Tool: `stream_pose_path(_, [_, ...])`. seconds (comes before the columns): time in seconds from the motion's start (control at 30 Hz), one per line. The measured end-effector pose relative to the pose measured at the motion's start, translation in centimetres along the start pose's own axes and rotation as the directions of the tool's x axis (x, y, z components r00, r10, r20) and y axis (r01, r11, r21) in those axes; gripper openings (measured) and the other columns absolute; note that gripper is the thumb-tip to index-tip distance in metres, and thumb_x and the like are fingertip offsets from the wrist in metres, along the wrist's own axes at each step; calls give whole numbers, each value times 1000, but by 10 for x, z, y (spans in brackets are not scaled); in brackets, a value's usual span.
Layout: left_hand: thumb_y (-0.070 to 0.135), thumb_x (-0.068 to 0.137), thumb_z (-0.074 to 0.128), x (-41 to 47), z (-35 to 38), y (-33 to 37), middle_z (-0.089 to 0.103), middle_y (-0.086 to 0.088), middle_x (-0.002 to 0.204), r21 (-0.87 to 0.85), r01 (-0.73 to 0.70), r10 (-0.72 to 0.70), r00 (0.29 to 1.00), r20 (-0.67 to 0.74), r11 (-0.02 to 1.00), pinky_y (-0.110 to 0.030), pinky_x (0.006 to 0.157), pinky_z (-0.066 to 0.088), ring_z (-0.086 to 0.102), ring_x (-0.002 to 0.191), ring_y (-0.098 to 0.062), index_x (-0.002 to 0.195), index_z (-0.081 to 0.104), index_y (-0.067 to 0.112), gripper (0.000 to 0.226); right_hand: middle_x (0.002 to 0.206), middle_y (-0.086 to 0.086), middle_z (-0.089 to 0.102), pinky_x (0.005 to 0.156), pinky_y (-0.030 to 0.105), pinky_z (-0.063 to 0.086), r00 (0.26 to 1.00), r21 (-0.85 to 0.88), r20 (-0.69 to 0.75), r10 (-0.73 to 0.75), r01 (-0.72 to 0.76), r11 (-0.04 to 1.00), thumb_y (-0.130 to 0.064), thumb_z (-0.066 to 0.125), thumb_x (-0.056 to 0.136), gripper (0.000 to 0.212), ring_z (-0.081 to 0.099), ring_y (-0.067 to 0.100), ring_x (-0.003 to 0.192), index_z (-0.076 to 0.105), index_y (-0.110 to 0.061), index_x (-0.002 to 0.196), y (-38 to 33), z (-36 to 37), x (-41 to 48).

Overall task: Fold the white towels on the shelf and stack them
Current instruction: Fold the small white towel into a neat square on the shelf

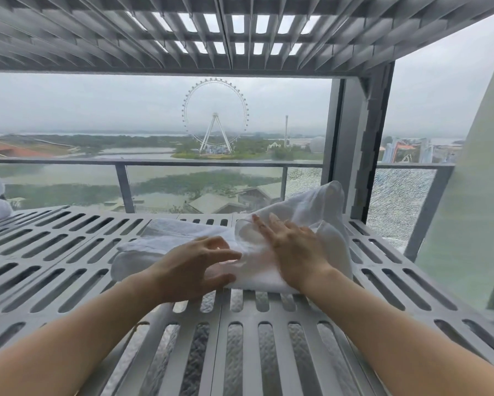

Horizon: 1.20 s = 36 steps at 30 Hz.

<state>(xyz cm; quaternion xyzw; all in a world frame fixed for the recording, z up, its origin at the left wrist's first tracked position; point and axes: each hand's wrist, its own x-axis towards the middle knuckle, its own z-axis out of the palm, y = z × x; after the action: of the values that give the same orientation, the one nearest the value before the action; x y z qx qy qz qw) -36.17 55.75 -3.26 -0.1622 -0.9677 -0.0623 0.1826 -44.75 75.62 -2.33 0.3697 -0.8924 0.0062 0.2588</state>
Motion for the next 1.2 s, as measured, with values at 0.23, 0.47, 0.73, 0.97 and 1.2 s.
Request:
stream_pose_path(0.23, [43,87,55,4,-2,8,60,9,115,29,31,-31,999,-18,999,-32,80,52,59,94,-11,123,54,39,35,99,11,61,70,38,40,977,-102,-84,197,-205,973,2,38,85,70,53,30,95,13,-24,145,16,-7,-6])
stream_pose_path(0.47, [50,87,51,1,-4,20,59,13,103,-13,67,-68,995,-69,998,-33,75,52,57,85,-6,109,61,35,28,131,13,29,97,46,30,939,-160,49,340,-329,931,-19,55,73,60,25,31,123,35,-21,129,32,-23,-17])
stream_pose_path(0.73, [58,79,57,-1,-2,16,54,17,117,-34,79,-80,997,-16,996,-31,85,49,52,101,-2,113,58,39,39,125,0,53,85,40,50,987,225,108,-123,96,970,-9,45,83,52,51,22,113,42,-24,133,12,-14,-20])
stream_pose_path(0.97, [48,86,54,7,7,17,59,11,110,52,132,-129,990,-63,990,-32,78,50,55,95,-10,107,57,32,27,114,3,53,81,34,44,993,281,96,-68,38,959,-21,51,80,42,48,22,108,52,-24,122,16,-3,-18])
stream_pose_path(1.2, [41,88,54,9,-9,-3,60,8,101,161,230,-216,972,-95,960,-30,69,49,55,82,-12,104,54,27,21,124,1,56,97,33,38,999,275,-18,29,-23,961,-2,40,83,43,47,23,120,61,-21,114,37,7,-14])
